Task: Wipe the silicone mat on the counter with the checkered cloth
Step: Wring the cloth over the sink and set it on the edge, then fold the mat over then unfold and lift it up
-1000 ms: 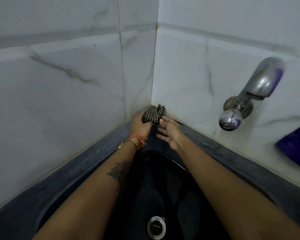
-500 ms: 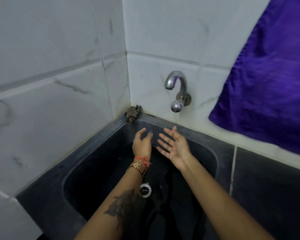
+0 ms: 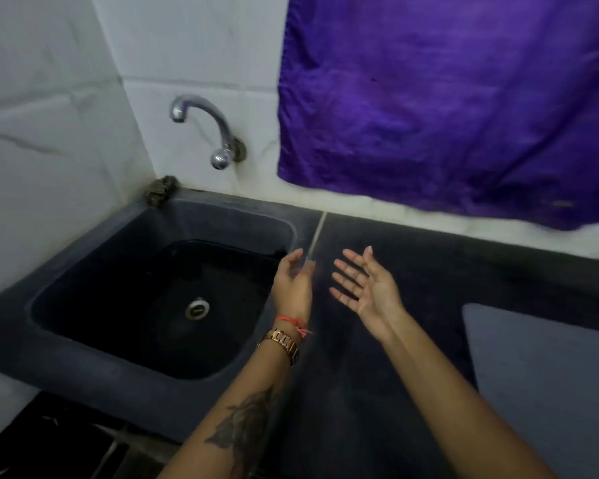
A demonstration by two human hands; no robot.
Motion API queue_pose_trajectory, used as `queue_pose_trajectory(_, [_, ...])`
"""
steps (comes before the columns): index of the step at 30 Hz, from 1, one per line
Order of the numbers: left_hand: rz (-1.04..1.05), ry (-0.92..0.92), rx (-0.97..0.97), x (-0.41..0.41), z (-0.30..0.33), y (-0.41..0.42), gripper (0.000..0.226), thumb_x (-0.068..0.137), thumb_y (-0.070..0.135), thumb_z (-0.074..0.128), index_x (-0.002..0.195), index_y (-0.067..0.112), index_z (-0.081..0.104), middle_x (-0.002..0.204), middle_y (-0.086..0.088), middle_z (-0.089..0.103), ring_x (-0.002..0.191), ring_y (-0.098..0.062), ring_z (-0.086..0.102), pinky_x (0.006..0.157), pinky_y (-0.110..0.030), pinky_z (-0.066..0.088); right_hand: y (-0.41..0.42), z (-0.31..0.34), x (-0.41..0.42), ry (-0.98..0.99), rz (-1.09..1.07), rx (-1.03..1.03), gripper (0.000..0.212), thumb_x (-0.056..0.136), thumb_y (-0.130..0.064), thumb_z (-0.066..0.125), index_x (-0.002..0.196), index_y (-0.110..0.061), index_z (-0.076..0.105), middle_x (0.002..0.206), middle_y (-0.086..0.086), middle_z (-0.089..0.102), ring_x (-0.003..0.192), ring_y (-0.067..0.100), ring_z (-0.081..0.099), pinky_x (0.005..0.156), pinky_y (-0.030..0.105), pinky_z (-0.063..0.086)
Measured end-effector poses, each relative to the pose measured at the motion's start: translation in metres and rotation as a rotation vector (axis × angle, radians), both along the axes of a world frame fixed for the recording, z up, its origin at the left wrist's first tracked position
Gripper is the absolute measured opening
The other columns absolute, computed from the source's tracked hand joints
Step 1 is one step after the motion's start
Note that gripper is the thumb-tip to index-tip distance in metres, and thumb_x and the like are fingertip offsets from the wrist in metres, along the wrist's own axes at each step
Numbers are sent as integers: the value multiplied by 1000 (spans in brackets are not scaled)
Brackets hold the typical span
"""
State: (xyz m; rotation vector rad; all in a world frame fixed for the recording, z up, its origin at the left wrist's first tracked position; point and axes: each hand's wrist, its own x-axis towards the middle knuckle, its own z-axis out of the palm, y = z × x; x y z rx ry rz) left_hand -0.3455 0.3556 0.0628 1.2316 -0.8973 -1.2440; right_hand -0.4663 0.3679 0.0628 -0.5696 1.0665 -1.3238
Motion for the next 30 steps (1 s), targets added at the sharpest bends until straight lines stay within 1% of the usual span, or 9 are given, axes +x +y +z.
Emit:
queue_pose_trajectory(2, [-48, 1, 20, -39, -4, 33, 26, 90, 11, 55, 115, 15, 56, 123, -6, 58, 117, -22, 53, 105, -44, 41, 36, -2, -36, 3, -53, 14, 39, 94, -49, 37, 109, -21, 60, 120, 5, 59, 113, 23, 54, 84, 37, 50])
queue_pose_trajectory(5, [-146, -13, 50, -91, -10, 78, 24, 89, 14, 56, 113, 17, 57, 118, -1, 58, 115, -19, 54, 105, -44, 41, 91, -10, -87, -2, -142, 28, 41, 94, -50, 37, 113, -21, 59, 122, 5, 59, 113, 23, 54, 86, 38, 49])
queue_pose_trajectory(9, [-250, -25, 77, -151, -14, 125, 22, 89, 15, 57, 110, 20, 57, 123, -3, 59, 115, -18, 55, 105, -43, 41, 156, -18, -146, -30, -256, 62, 41, 93, -51, 39, 112, -21, 60, 123, 6, 58, 115, 23, 53, 89, 39, 48])
queue_pose_trajectory(13, [-379, -78, 79, -201, -18, 154, 19, 88, 17, 59, 107, 18, 58, 121, -6, 61, 113, -25, 57, 101, -43, 45, 203, -24, -194, -53, -385, 73, 40, 92, -52, 39, 108, -21, 61, 122, 7, 59, 115, 24, 53, 89, 40, 49])
queue_pose_trajectory(15, [-433, -95, 81, -224, -21, 162, 24, 88, 18, 59, 111, 14, 58, 123, -10, 60, 115, -27, 56, 103, -47, 43, 220, -27, -212, -66, -440, 73, 41, 92, -52, 39, 107, -21, 61, 121, 6, 59, 113, 24, 54, 87, 39, 49])
queue_pose_trajectory(19, [-546, -137, 77, -266, -29, 172, 27, 89, 22, 58, 116, 17, 55, 123, -1, 56, 118, -21, 52, 106, -42, 40, 243, -32, -245, -68, -542, 87, 45, 93, -53, 37, 114, -20, 58, 125, 6, 56, 113, 23, 53, 87, 38, 49])
queue_pose_trajectory(23, [-604, -167, 74, -302, -39, 177, 31, 89, 22, 58, 119, 15, 54, 126, -5, 56, 116, -21, 51, 105, -44, 40, 261, -36, -273, -57, -649, 113, 44, 92, -53, 38, 113, -20, 59, 125, 6, 57, 114, 23, 53, 83, 36, 50])
queue_pose_trajectory(25, [-635, -182, 82, -316, -42, 181, 33, 88, 22, 59, 120, 15, 54, 126, -5, 55, 115, -20, 51, 105, -44, 41, 270, -38, -286, -54, -684, 122, 45, 92, -53, 38, 114, -19, 58, 125, 7, 57, 114, 23, 53, 86, 38, 50])
queue_pose_trajectory(30, [-670, -218, 75, -339, -45, 187, 26, 88, 24, 59, 114, 22, 53, 116, 2, 52, 113, -19, 50, 105, -45, 41, 283, -43, -317, -92, -717, 129, 43, 92, -54, 38, 107, -22, 62, 123, 6, 59, 114, 24, 53, 95, 42, 46])
